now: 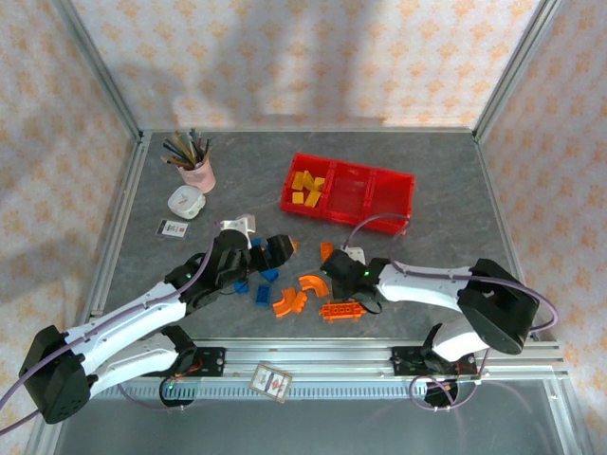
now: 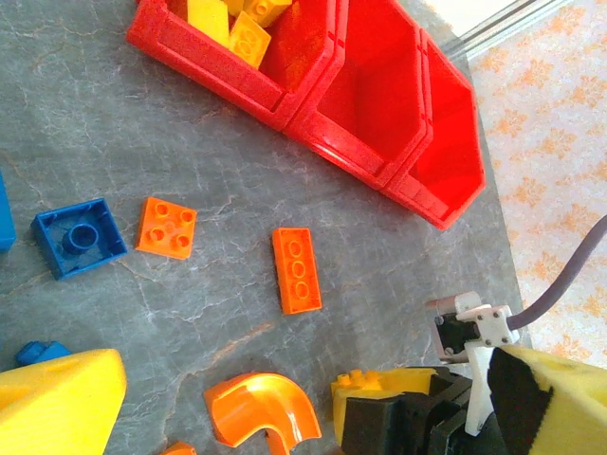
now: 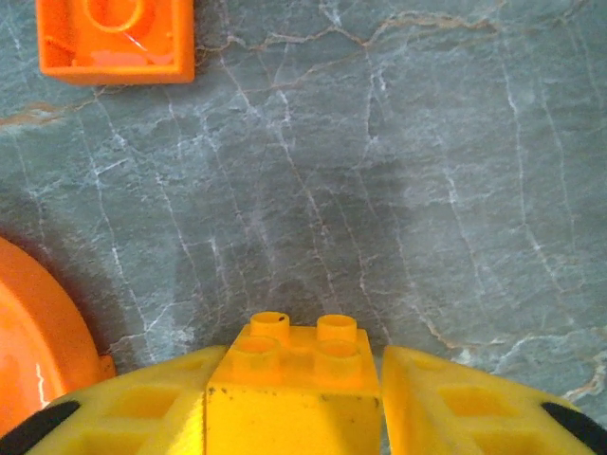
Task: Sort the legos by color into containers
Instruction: Pick up the lego from the bottom-center of the table, then place the lego in the container.
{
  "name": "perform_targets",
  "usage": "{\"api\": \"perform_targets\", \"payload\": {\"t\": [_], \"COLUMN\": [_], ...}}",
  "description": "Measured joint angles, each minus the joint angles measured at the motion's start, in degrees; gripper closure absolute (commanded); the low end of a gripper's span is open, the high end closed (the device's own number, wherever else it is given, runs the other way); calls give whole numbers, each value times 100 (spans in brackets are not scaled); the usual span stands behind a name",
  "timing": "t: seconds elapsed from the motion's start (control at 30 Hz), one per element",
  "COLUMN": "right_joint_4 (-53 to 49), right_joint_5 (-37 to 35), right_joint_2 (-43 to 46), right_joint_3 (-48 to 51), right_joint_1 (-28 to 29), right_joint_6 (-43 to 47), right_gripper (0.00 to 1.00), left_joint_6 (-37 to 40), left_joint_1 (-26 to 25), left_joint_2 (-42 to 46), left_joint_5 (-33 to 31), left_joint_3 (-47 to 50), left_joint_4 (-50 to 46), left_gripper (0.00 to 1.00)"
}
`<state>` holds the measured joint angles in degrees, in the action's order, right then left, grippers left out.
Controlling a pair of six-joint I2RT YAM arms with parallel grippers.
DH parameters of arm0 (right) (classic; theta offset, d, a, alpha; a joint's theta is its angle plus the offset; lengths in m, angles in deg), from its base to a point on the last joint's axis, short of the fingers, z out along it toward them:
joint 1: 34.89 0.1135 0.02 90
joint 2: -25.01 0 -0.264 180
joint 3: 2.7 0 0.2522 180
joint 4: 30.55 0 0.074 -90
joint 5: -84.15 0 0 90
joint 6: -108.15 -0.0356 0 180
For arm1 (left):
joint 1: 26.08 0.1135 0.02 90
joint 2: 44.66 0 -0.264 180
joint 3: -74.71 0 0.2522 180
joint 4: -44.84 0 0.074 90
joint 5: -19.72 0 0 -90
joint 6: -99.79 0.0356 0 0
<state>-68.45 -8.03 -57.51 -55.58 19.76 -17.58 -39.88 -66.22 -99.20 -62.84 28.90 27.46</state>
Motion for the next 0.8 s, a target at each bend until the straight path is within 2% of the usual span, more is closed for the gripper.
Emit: {"api": "perform_targets", "payload": {"t": [0.2,0.4,0.57,0.8], "right_joint_4": [-42,-197,-234,61], "right_joint_5": [-70,-229,-437,-662], "right_joint_2": [-26,33,-42,-1078], "right_joint_3": [-164,-627,-1478,-3021], "right_joint_1": [0,-63,-385,-1003], "right_joint_6": [59,192,511,1095], "right_gripper": [67,68,67,67], "left_joint_6": [2,50,234,496], "left_joint_1": [0,0,24,501], "left_joint_2": [0,11,31,-4], "left_joint_5": [-33,-166,-367,-356], "left_joint_3": [-2,-44,-293,-553], "left_joint_4": [0,-48,-216,-293], "left_gripper": [1,1,1,1]}}
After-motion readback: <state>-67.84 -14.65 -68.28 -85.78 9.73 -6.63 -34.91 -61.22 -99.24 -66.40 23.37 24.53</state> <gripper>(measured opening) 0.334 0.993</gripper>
